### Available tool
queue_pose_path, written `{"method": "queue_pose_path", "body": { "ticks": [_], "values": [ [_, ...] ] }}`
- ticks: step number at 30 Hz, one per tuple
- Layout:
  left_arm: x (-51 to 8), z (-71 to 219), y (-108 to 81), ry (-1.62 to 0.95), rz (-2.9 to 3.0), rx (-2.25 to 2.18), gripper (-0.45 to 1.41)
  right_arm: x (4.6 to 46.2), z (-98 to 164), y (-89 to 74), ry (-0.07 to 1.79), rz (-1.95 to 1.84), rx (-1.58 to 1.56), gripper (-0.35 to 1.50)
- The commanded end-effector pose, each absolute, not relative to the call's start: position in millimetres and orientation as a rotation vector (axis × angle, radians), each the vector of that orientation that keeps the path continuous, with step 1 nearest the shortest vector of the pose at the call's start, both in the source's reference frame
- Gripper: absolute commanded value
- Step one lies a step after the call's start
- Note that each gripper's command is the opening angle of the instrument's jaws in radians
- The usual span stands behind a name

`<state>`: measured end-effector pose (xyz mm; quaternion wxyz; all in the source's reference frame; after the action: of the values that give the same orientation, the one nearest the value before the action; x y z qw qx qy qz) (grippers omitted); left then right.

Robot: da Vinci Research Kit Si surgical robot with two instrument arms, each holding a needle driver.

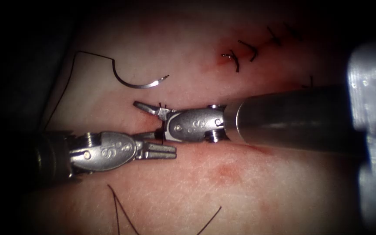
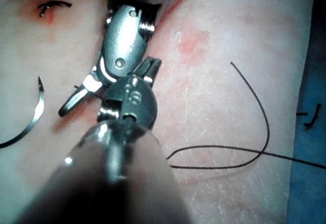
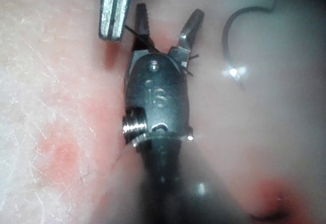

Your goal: Wound Closure

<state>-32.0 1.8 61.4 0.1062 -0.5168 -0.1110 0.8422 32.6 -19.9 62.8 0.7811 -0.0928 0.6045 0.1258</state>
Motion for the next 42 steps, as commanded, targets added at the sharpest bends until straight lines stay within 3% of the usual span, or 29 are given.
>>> {"method": "queue_pose_path", "body": {
  "ticks": [1,3,4,5,15,16,17,18,20,31,42],
  "values": [
    [-32.5,62,1.6,-0.329,2.481,-1.523,-0.45,33.5,63,-20.3,1.308,0.27,-0.198,0.94],
    [-32.5,62,1.5,-0.329,2.482,-1.523,-0.45,33.4,63,-20.3,1.307,0.265,-0.202,0.67],
    [-32.5,62,1.5,-0.33,2.481,-1.526,-0.45,33.4,63,-20.3,1.309,0.274,-0.193,0.07],
    [-32.5,62,1.4,-0.333,2.483,-1.525,-0.45,33.3,63,-20.3,1.305,0.274,-0.182,-0.35],
    [-32.1,62,0.4,-0.343,2.491,-1.542,-0.45,33.0,64,-20.2,1.28,0.319,-0.17,-0.35],
    [-31.8,62,0.3,-0.345,2.492,-1.544,-0.45,32.7,63,-20.2,1.284,0.316,-0.167,-0.16],
    [-31.3,61,0.2,-0.349,2.494,-1.548,-0.45,32.2,63,-20.3,1.288,0.315,-0.165,0.51],
    [-30.9,61,0.1,-0.353,2.495,-1.552,-0.45,31.8,63,-20.5,1.295,0.314,-0.165,0.84],
    [-29.0,61,0.0,-0.353,2.498,-1.558,-0.45,30.0,63,-21.2,1.313,0.304,-0.157,1.26],
    [-21.2,63,4.6,-0.214,2.463,-1.494,-0.45,19.8,60,-23.9,1.33,0.295,-0.145,1.21],
    [-18.8,72,6.6,-0.223,2.372,-1.394,-0.45,16.0,60,-23.4,1.298,0.341,-0.181,1.1]
  ]
}}
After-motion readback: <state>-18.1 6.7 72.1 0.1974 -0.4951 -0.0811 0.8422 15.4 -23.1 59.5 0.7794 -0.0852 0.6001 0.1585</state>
